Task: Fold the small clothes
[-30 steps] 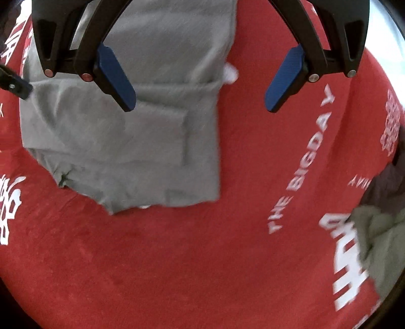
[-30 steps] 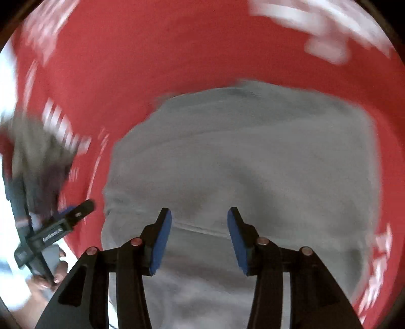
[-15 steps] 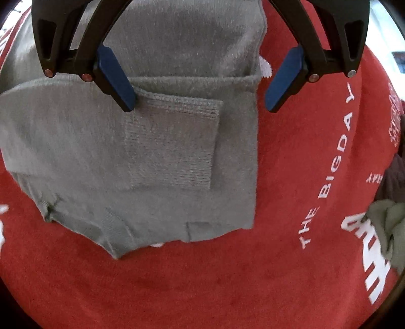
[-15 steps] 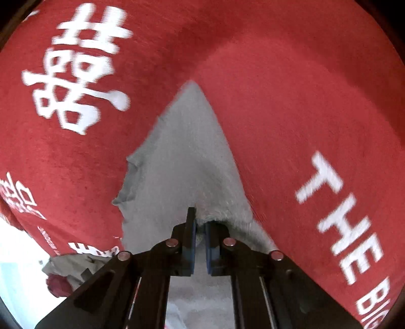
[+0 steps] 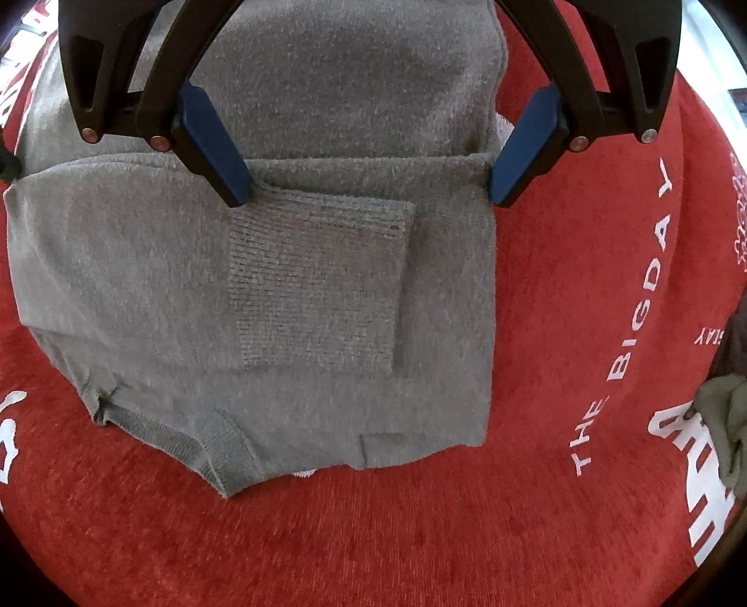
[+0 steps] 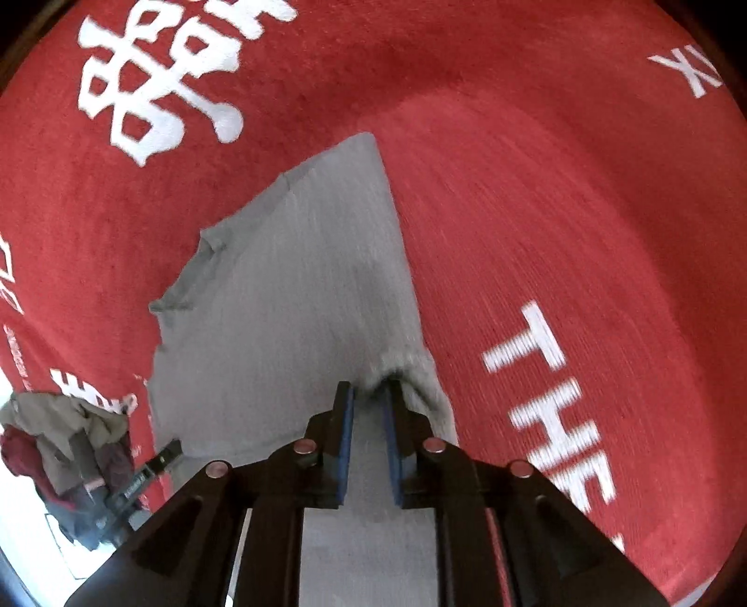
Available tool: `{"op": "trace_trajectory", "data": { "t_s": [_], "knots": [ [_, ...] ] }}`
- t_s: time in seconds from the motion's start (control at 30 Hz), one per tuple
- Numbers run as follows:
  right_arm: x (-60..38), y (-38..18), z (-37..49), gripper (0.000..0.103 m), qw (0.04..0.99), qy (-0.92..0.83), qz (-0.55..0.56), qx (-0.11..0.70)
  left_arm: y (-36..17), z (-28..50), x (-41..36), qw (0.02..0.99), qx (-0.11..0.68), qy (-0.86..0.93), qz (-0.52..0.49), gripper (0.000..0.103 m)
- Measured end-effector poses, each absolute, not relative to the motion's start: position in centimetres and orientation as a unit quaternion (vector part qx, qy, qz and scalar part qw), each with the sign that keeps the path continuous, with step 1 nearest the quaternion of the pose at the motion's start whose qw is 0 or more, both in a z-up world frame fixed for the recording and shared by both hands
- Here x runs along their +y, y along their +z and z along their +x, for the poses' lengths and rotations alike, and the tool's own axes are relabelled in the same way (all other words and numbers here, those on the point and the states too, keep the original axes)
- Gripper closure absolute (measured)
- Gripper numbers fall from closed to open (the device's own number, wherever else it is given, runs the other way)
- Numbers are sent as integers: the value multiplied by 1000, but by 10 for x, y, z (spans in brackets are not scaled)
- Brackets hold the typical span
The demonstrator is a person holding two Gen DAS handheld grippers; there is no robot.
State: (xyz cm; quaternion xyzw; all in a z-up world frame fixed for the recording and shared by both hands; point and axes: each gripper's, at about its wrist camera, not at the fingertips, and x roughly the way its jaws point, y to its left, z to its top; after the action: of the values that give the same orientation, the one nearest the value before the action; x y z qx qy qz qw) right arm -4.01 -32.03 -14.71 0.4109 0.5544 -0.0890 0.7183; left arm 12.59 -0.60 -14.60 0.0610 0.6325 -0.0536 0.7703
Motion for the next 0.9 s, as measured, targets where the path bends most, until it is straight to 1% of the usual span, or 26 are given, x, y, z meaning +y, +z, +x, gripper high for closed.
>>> {"op": "trace_trajectory", "data": {
  "t_s": [0.03,0.13,0.17,0.2,0.23,0.27,0.3,0.53,0.67,0.73,0.77,0.8,0.87,0.9],
  "knots": [
    [-318,-142,-43,88,722,-87,400,559,-146,126,-6,771,632,-53,61,0],
    [-308,-133,-48,83,728,-82,375,569,-147,125,-7,771,632,-52,59,0],
    [-305,-130,-49,80,728,-79,371,571,-147,125,-7,771,632,-52,56,0],
    [-302,-128,-51,73,728,-77,369,573,-147,126,-6,771,632,-52,55,0],
    [-300,-127,-52,69,728,-77,367,574,-147,123,-8,772,631,-53,55,0],
    [-297,-127,-52,60,728,-76,364,576,-147,122,-8,774,629,-54,56,0],
    [-294,-127,-52,56,729,-75,363,576,-146,121,-8,775,627,-55,57,0],
    [-275,-126,-55,56,729,-55,347,588,-151,123,-1,775,628,-61,40,0],
    [-265,-123,-58,56,729,-46,341,592,-154,125,7,776,629,-54,14,0],
    [-261,-120,-60,56,732,-41,334,593,-153,125,5,773,632,-49,24,0],
    [-258,-117,-62,54,734,-37,327,593,-151,124,5,773,632,-47,29,0],
    [-257,-114,-64,50,737,-34,322,594,-148,122,4,773,632,-45,38,0],
    [-255,-109,-67,43,741,-26,311,594,-144,116,0,767,638,-42,58,0],
    [-254,-107,-68,42,743,-20,306,595,-142,112,-2,764,640,-42,69,0]
  ]
}}
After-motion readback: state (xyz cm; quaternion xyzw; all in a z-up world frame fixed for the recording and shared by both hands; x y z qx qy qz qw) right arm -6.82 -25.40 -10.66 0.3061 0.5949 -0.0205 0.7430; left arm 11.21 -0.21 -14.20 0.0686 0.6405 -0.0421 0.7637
